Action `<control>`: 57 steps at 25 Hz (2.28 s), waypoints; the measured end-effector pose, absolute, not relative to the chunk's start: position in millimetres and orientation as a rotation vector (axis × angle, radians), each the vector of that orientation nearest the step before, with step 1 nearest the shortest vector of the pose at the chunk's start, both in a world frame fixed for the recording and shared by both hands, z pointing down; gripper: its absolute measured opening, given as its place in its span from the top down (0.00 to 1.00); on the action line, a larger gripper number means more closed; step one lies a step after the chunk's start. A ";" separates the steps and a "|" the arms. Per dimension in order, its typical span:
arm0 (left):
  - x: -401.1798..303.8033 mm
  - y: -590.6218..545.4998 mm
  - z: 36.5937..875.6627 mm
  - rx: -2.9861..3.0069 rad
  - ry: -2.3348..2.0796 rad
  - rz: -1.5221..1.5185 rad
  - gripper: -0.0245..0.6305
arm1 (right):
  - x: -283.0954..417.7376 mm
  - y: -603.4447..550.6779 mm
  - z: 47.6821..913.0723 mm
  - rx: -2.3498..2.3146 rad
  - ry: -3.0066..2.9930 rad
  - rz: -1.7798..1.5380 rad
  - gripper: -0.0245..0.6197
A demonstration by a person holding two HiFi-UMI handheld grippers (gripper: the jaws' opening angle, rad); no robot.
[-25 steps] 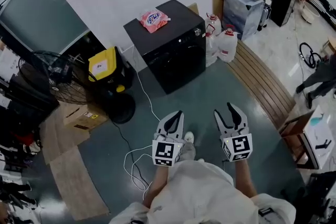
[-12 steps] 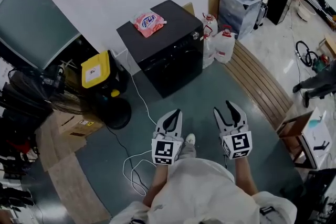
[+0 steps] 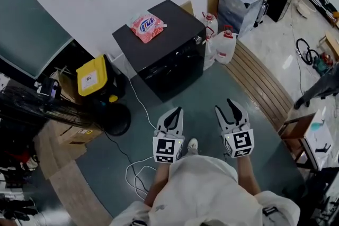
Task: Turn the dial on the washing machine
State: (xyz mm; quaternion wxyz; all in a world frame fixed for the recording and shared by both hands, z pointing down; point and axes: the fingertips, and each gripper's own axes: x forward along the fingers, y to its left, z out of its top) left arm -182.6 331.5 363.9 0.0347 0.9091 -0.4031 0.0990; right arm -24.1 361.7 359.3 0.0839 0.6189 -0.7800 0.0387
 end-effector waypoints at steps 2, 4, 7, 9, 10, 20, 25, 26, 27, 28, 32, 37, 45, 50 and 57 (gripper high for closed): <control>-182.7 318.5 364.4 2.798 -1.229 0.300 0.94 | -24.3 349.7 360.4 1.855 -2.318 0.121 0.65; -182.1 305.3 365.4 2.802 -1.220 0.294 0.94 | -24.2 337.6 361.4 1.864 -2.310 0.120 0.65; -182.2 287.8 367.7 2.810 -1.205 0.288 0.94 | -24.9 321.3 363.9 1.876 -2.297 0.116 0.66; -182.3 277.1 370.2 2.816 -1.193 0.287 0.94 | -24.8 312.2 365.9 1.887 -2.288 0.113 0.66; -182.1 272.0 371.8 2.817 -1.188 0.289 0.94 | -24.3 308.2 367.2 1.893 -2.284 0.115 0.66; -167.2 223.2 386.7 2.801 -1.162 0.265 0.94 | -6.3 270.9 374.9 1.935 -2.243 0.120 0.66; -154.8 196.9 390.6 2.801 -1.162 0.255 0.94 | 8.5 245.0 376.2 1.945 -2.239 0.116 0.66; -152.4 191.2 392.4 2.799 -1.166 0.255 0.94 | 11.8 238.8 376.9 1.944 -2.240 0.118 0.66; -149.6 185.4 393.6 2.798 -1.169 0.256 0.94 | 15.2 232.3 378.0 1.941 -2.241 0.121 0.66; -146.3 179.4 393.5 2.798 -1.173 0.258 0.94 | 18.4 225.7 379.4 1.936 -2.244 0.125 0.66; -131.8 153.1 388.4 2.805 -1.192 0.258 0.94 | 30.6 196.4 385.6 1.907 -2.262 0.143 0.66; -112.6 118.8 394.2 2.774 -1.234 0.276 0.94 | 51.1 155.2 391.6 1.859 -2.293 0.166 0.66; -71.6 63.2 397.3 2.734 -1.280 0.310 0.94 | 88.7 87.9 393.1 1.796 -2.346 0.193 0.66; -45.9 38.4 399.6 2.718 -1.306 0.343 0.94 | 112.7 58.1 400.5 1.763 -2.369 0.222 0.66; -22.3 4.3 409.0 2.664 -1.379 0.378 0.94 | 138.0 15.2 413.7 1.691 -2.408 0.247 0.67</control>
